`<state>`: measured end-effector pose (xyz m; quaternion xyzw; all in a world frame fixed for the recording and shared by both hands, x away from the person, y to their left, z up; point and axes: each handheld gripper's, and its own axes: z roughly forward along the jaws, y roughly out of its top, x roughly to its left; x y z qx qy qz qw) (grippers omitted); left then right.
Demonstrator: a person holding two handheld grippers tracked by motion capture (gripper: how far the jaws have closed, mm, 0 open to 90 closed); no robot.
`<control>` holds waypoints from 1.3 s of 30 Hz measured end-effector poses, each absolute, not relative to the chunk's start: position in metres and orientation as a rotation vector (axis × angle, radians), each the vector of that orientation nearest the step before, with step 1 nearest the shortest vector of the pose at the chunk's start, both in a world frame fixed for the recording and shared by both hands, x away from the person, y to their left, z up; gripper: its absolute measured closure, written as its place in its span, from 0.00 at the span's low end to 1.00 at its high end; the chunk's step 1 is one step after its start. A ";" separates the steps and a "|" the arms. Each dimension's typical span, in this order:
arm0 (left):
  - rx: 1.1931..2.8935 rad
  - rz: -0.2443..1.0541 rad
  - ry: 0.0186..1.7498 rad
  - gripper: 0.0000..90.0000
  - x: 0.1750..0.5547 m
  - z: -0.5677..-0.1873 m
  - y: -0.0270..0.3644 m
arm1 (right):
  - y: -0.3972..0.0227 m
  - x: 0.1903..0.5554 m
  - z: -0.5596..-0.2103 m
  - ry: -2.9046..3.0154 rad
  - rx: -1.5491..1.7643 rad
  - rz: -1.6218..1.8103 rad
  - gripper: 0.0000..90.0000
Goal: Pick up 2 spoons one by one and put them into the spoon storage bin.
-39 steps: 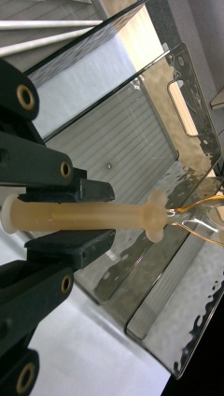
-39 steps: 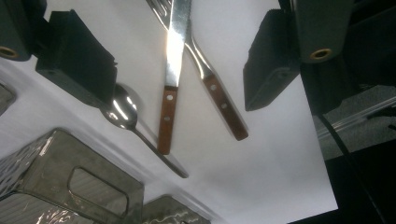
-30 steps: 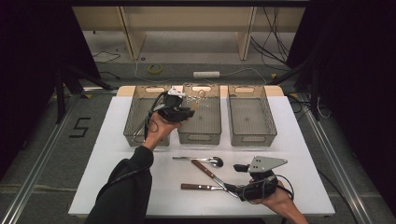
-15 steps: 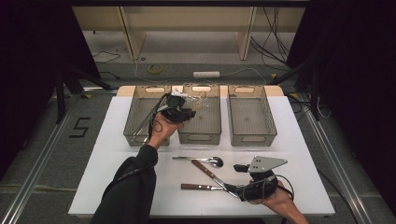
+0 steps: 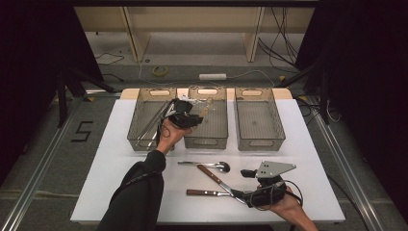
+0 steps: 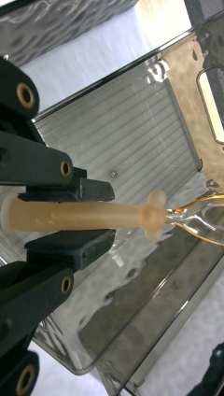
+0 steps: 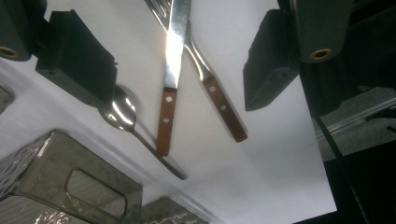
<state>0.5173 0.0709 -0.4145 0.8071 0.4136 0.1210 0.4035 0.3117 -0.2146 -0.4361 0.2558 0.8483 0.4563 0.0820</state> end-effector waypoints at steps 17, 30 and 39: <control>2.083 0.289 1.010 0.47 0.505 -0.406 0.075 | -0.215 0.311 -0.436 2.536 0.764 1.362 0.30; 2.235 0.300 0.803 0.37 0.457 -0.391 0.085 | -0.213 0.311 -0.436 2.541 0.764 1.357 0.30; 2.385 0.245 0.699 0.32 0.439 -0.407 0.082 | -0.212 0.310 -0.436 2.542 0.759 1.353 0.30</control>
